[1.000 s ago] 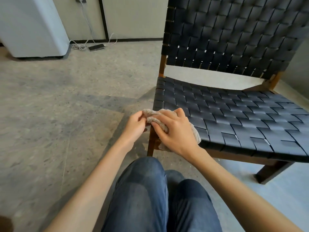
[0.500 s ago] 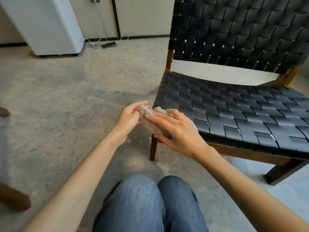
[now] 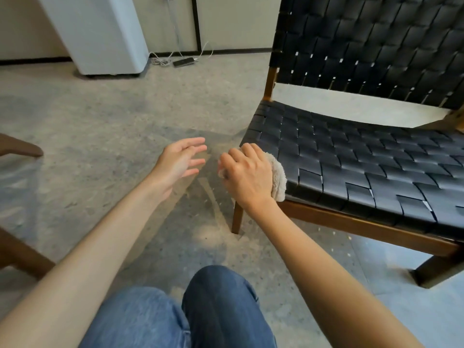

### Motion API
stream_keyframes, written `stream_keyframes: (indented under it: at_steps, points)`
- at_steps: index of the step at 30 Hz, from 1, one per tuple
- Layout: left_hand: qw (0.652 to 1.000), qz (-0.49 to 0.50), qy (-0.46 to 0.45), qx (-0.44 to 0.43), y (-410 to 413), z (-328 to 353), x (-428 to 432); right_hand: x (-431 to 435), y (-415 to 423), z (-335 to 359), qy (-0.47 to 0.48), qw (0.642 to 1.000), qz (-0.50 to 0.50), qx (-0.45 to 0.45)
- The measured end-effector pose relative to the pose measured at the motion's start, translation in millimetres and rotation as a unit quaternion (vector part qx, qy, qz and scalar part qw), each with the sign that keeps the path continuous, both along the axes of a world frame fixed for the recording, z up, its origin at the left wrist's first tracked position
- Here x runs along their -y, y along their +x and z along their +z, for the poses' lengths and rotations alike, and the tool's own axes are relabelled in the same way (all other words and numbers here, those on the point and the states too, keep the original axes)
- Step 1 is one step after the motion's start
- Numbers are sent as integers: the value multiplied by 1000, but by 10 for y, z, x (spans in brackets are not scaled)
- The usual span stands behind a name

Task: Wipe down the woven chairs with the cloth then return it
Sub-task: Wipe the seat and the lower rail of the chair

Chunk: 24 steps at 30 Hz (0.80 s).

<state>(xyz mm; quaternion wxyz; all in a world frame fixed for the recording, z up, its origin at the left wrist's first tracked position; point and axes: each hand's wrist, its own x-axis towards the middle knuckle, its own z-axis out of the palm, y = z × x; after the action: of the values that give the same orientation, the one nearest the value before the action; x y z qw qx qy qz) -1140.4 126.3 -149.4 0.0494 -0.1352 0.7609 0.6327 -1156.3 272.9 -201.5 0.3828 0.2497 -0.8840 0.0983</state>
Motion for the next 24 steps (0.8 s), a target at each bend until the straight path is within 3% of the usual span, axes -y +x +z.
stream_keyframes:
  at_steps: [3,7,9,11,14,18,24]
  points:
    - [1000,14,4,-12,52,71,-16,112,43,94,-120,990,-32,63]
    - [1000,21,5,-19,105,132,-56,27,-11,237,-270,942,-67,189]
    - [1000,16,7,-19,116,151,-119,-146,14,199,-177,965,-29,189]
    - [1000,13,6,-20,119,162,-194,-316,70,109,-2,982,-5,187]
    - [1000,13,2,-22,124,139,-289,-525,90,-7,149,975,18,166]
    - [995,2,-71,-75,147,40,-427,-788,89,-76,207,967,52,136]
    - [943,-86,-266,-178,211,-123,-819,-1267,310,-183,174,974,-35,139]
